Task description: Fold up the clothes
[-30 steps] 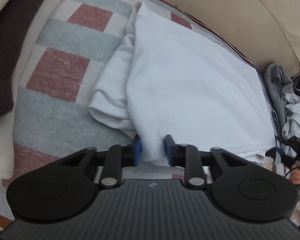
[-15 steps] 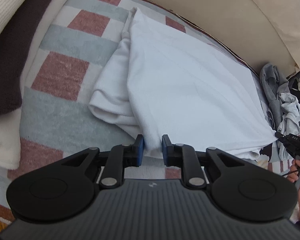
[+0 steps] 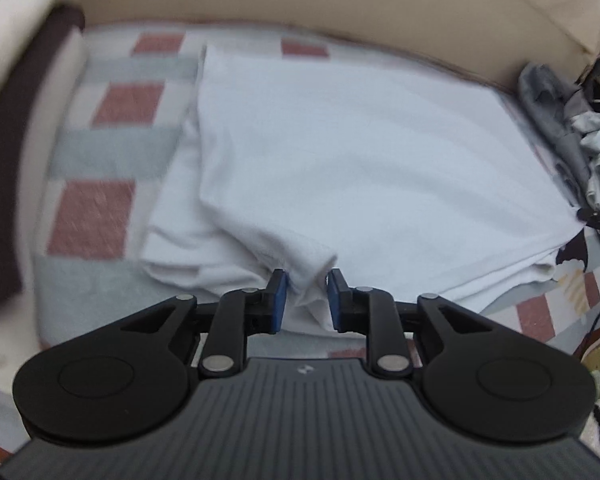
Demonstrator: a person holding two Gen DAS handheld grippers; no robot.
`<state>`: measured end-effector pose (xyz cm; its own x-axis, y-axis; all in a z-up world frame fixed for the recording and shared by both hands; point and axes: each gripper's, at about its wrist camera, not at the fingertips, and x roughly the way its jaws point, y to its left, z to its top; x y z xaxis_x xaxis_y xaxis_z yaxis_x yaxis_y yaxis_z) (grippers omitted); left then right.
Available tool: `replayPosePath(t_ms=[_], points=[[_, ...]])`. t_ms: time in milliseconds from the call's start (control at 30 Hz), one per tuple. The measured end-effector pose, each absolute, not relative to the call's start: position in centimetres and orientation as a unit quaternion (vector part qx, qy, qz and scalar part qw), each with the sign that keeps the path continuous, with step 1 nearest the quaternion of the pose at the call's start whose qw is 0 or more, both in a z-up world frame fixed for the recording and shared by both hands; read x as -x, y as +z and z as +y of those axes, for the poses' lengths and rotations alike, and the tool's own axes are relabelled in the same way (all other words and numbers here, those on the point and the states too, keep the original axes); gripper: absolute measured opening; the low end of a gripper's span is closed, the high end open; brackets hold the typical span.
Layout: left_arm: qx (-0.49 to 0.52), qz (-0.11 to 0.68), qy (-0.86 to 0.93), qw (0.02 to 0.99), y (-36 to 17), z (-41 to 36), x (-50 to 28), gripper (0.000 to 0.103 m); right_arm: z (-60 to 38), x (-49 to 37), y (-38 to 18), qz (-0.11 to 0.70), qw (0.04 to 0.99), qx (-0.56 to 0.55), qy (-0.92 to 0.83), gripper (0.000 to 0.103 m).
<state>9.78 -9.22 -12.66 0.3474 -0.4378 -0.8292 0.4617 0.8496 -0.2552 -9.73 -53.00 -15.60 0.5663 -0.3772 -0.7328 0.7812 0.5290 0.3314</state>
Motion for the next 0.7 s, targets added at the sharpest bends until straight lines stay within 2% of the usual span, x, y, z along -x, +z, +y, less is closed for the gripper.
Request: replayPosePath(t_ms=[33, 100, 133, 167, 233, 300, 333, 367, 433, 500, 533, 567, 633, 667, 700], points=[[-0.006, 0.504, -0.266, 0.821, -12.7, -9.2, -9.9, 0.024, -53.0, 9.8, -15.6, 0.304, 0.820, -0.333, -0.353, 0.009], [0.007, 0.508, -0.251, 0.824, -12.6, -9.0, -10.0, 0.036, -53.0, 9.8, -15.7, 0.304, 0.819, -0.335, -0.353, 0.010], [0.014, 0.510, -0.243, 0.825, -12.6, -8.9, -10.1, 0.054, -53.0, 9.9, -15.7, 0.304, 0.819, -0.336, -0.353, 0.010], [0.011, 0.512, -0.230, 0.828, -12.6, -8.8, -10.1, 0.065, -53.1, 9.9, -15.8, 0.305, 0.817, -0.339, -0.353, 0.011], [0.009, 0.515, -0.212, 0.830, -12.8, -8.5, -10.3, 0.067, -53.3, 9.9, -16.1, 0.306, 0.813, -0.347, -0.353, 0.013], [0.019, 0.514, -0.207, 0.832, -13.0, -7.8, -10.5, 0.063, -53.4, 9.9, -16.3, 0.306, 0.810, -0.357, -0.350, 0.013], [0.026, 0.511, -0.205, 0.834, -13.0, -7.5, -10.5, 0.043, -53.5, 10.0, -16.4, 0.306, 0.809, -0.361, -0.348, 0.013], [0.033, 0.509, -0.203, 0.836, -13.0, -7.1, -10.5, 0.008, -53.5, 10.0, -16.4, 0.305, 0.808, -0.366, -0.347, 0.013], [0.033, 0.506, -0.209, 0.836, -12.7, -6.7, -10.5, 0.006, -53.7, 10.3, -16.4, 0.298, 0.804, -0.383, -0.343, 0.014], [0.041, 0.487, -0.224, 0.843, -11.7, -6.3, -10.5, 0.006, -54.1, 10.7, -16.4, 0.289, 0.797, -0.412, -0.332, 0.025], [0.046, 0.478, -0.231, 0.846, -11.1, -6.1, -10.5, 0.006, -54.2, 10.7, -16.5, 0.288, 0.793, -0.427, -0.326, 0.047], [0.056, 0.472, -0.239, 0.847, -10.6, -5.9, -10.5, 0.006, -54.3, 10.8, -16.7, 0.286, 0.788, -0.442, -0.320, 0.058], [0.097, 0.465, -0.261, 0.840, -10.1, -5.6, -10.6, 0.006, -53.9, 10.4, -16.4, 0.290, 0.794, -0.422, -0.326, 0.056], [0.122, 0.462, -0.270, 0.836, -10.1, -5.3, -10.7, 0.006, -53.6, 10.2, -16.3, 0.293, 0.798, -0.411, -0.330, 0.049], [0.129, 0.465, -0.269, 0.834, -10.2, -5.3, -10.8, 0.006, -53.2, 9.9, -15.7, 0.291, 0.812, -0.383, -0.330, 0.018]])
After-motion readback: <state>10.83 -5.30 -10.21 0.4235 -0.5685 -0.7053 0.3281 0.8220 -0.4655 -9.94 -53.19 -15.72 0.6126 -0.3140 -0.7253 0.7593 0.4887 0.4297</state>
